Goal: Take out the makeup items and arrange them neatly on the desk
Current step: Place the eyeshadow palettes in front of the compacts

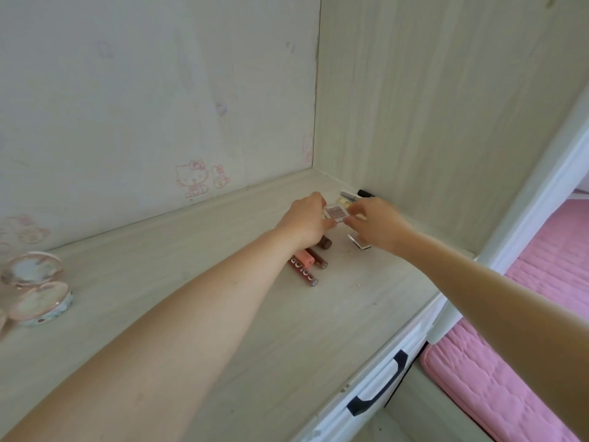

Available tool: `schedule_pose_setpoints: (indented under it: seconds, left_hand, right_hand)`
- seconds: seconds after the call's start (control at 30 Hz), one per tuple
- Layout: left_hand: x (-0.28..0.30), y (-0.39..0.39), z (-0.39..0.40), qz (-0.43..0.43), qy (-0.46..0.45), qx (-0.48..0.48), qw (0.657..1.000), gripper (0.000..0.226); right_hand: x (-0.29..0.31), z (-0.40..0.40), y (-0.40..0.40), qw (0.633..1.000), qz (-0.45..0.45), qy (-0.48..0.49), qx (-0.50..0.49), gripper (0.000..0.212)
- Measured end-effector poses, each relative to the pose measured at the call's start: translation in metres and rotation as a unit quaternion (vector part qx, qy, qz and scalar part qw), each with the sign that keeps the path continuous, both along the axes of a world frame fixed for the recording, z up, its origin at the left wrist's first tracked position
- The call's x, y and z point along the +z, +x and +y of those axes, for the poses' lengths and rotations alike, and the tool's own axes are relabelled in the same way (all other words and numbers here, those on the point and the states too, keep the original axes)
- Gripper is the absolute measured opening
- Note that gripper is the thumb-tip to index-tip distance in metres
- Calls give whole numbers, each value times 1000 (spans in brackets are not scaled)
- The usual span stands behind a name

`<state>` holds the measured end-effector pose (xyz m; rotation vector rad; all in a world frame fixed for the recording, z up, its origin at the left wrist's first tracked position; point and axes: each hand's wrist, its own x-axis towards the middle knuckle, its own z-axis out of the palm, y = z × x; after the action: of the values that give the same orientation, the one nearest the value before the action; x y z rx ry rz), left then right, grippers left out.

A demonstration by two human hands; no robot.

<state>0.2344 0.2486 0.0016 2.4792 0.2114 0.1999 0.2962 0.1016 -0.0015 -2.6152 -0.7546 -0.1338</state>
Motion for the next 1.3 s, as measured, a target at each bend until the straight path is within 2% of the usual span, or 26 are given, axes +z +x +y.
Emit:
schedule_pose_setpoints:
  seconds: [0.07,0.27,0.53,0.6,0.7,0.8,0.9,1.0,1.1,1.3]
  left_hand:
    - [4,-5,5,-20,-61,-9,998,37]
    - [16,-30,17,-56,-153,-14,986,42]
    - [30,-96,39,-95,-307,-11,947,38]
    - [32,-115,43,-97,-367,-3,925,40]
    - [35,-143,49,-97,-480,9,872,43]
    - [37,-170,55,-92,-550,22,830,31]
    - [37,-192,64,-94,-596,33,796,29]
    - [36,-214,72,-101,-652,67,748,28]
    - [30,-239,79,-91,-696,81,707,19]
    - [18,-294,99,-80,-736,76,668,19]
  right_hand:
    - [4,-2,-5,999,5,42,6,26]
    - [22,2,-34,993,29,100,60,44]
    - [35,19,-89,983,1,111,144,37]
    - [38,25,-103,980,-6,118,157,37]
    - [39,36,-124,976,-14,134,173,35]
    - [37,47,-144,971,-29,145,191,34]
    - [35,58,-164,963,-24,168,209,33]
    - [34,70,-184,959,-34,177,220,32]
    - [34,81,-209,953,-53,179,239,31]
    - [32,106,-258,941,-40,170,291,32]
